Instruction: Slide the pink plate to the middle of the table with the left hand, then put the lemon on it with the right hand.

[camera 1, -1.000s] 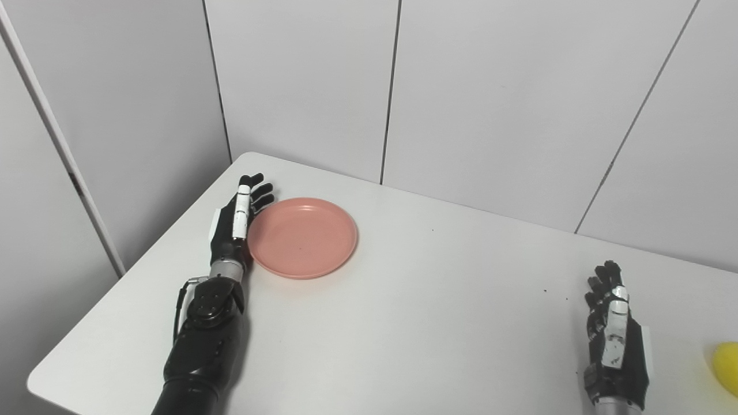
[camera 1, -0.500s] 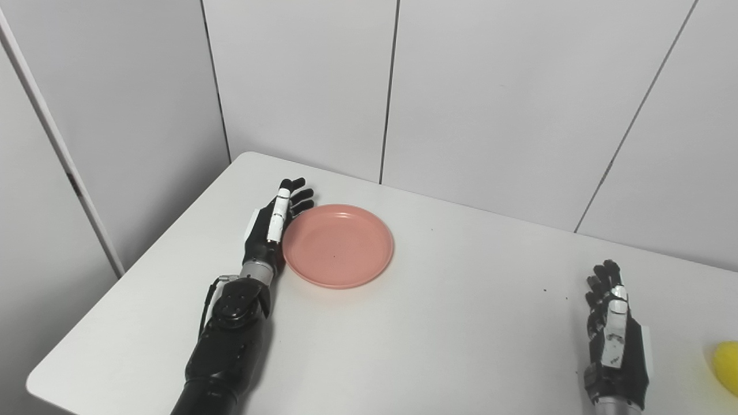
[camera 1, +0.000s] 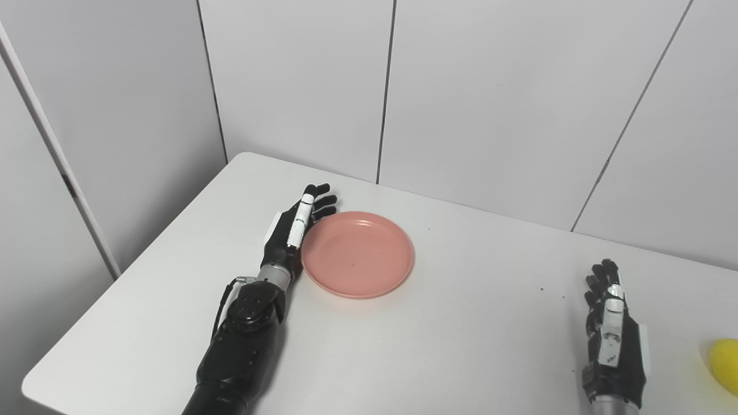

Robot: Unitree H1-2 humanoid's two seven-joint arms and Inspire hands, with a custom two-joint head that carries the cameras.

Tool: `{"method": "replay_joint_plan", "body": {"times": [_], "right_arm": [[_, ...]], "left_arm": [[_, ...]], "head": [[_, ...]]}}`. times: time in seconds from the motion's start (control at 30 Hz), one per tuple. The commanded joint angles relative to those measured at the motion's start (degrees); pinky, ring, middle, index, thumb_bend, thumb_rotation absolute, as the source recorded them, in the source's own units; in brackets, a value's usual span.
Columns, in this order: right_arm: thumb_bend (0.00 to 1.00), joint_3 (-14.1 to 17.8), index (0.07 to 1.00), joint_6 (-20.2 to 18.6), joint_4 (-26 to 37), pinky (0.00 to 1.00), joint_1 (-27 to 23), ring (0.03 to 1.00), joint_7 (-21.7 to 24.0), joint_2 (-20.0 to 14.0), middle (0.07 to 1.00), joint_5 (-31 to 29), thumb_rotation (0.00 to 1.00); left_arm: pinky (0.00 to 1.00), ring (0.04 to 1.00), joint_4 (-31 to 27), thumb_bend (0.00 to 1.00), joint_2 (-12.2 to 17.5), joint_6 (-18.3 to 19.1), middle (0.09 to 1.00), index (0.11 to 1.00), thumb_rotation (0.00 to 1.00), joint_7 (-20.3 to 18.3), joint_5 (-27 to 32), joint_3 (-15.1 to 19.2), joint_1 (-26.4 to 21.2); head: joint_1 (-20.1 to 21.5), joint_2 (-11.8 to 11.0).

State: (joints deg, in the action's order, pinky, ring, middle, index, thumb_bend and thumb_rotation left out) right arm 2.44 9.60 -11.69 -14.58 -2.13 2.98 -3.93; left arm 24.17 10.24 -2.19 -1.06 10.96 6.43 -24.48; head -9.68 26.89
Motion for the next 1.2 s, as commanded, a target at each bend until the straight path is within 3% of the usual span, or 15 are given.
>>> {"method": "replay_joint_plan", "body": {"times": [0.0, 0.47, 0.9, 1.17], "right_arm": [[0.61, -0.5, 0.939, -0.6, -0.8, 1.0, 2.5, 0.955, -0.6, 1.4, 0.943, 0.4, 1.0], [0.63, -2.1, 0.952, -2.1, 0.8, 1.0, 2.4, 0.971, -1.5, 3.0, 0.958, 2.2, 1.0], [0.69, -3.0, 0.969, -0.7, -0.4, 1.0, 1.6, 0.987, -2.7, 4.6, 0.969, 4.7, 1.0], [0.68, -3.5, 0.964, 0.2, -1.1, 1.0, 1.0, 0.983, -3.4, 5.2, 0.968, 5.5, 1.0]], "left_arm": [[0.83, 0.823, -2.6, 0.58, -1.0, 1.6, 0.823, 0.822, 1.0, -1.4, -1.0, -1.5, -1.5], [0.85, 0.851, -5.8, 0.58, -2.1, 5.2, 0.848, 0.839, 1.0, -3.1, -1.2, -3.4, -0.7], [0.88, 0.876, -10.1, 0.56, -3.8, 11.0, 0.865, 0.86, 1.0, -3.4, -1.8, -4.6, 0.4], [0.89, 0.893, -11.0, 0.56, -4.7, 11.4, 0.889, 0.884, 1.0, -4.7, -2.3, -6.8, 1.1]], "head": [[0.1, 0.1], [8.6, 2.8], [15.5, 3.8], [18.9, 3.7]]}}
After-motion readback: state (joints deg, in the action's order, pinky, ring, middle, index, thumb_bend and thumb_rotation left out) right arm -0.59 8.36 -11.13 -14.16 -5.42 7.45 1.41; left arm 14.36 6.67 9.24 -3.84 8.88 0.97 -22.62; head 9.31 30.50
